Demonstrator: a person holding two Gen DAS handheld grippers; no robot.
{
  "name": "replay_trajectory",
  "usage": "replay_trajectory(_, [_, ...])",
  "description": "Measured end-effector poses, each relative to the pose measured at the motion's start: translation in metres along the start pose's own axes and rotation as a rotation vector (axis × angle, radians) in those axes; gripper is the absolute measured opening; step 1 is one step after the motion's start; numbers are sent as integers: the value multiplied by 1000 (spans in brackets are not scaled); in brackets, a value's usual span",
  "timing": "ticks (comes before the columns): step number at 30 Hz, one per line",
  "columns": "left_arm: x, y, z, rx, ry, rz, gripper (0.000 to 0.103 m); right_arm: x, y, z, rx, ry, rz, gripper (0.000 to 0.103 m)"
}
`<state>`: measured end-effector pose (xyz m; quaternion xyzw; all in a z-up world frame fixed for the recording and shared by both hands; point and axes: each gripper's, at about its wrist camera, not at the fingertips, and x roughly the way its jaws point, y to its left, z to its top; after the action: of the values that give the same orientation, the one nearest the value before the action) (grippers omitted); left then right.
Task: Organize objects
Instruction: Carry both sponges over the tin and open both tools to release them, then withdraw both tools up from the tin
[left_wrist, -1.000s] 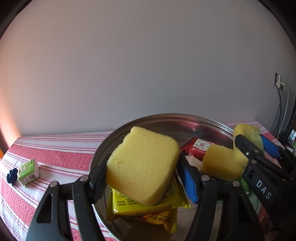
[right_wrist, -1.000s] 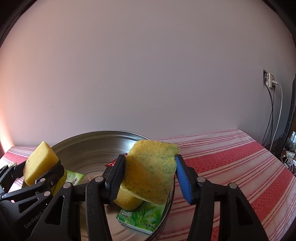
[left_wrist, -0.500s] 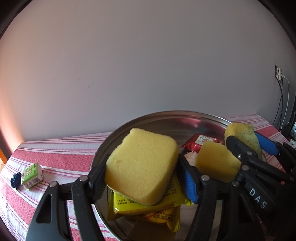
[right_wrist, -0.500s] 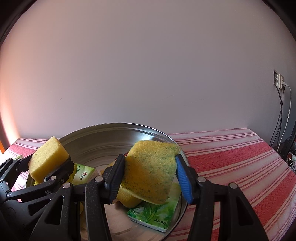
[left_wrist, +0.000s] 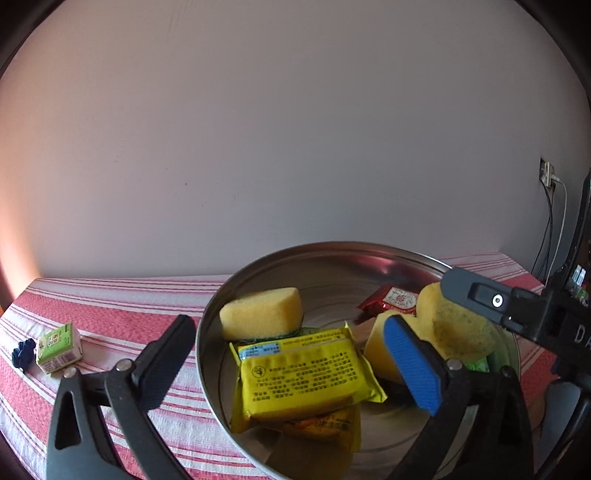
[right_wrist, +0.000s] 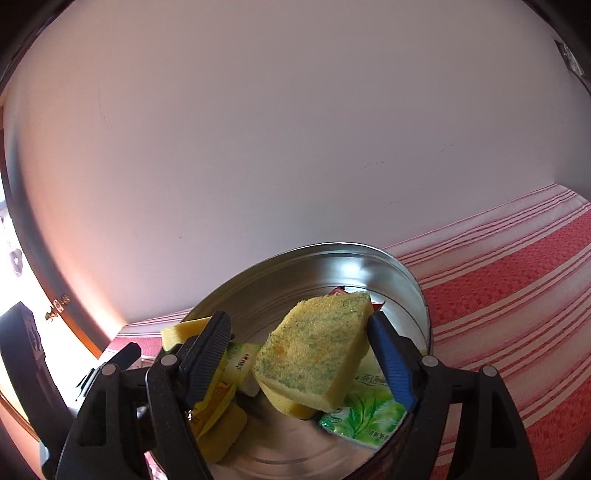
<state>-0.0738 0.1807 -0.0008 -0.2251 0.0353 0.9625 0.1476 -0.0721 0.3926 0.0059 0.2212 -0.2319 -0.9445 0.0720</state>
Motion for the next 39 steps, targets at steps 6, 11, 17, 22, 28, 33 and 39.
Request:
replay_trajectory(6, [-10, -3, -4, 26, -22, 24, 103, -3, 7, -2, 8, 8, 33, 78])
replay_trajectory(11, [-9, 0, -4, 15, -13, 72, 103, -22, 35, -10, -158, -141, -273, 78])
replay_trajectory(17, [-8, -2, -8, 29, -22, 114, 103, -26, 46, -13, -274, -207, -397, 78])
replay_trajectory(22, [-11, 2, -8, 15, -31, 122, 103, -31, 48, -18, -290, -215, -389, 79])
replay_trajectory(28, [-11, 6, -8, -1, -19, 132, 103, -19, 44, -16, -282, -232, -399, 79])
replay_trajectory(33, [-14, 4, -8, 12, -25, 132, 103, -22, 42, -16, -261, -240, -390, 79])
replay_trajectory(39, [-13, 4, -8, 12, -14, 135, 103, -22, 41, -16, -252, -229, -383, 79])
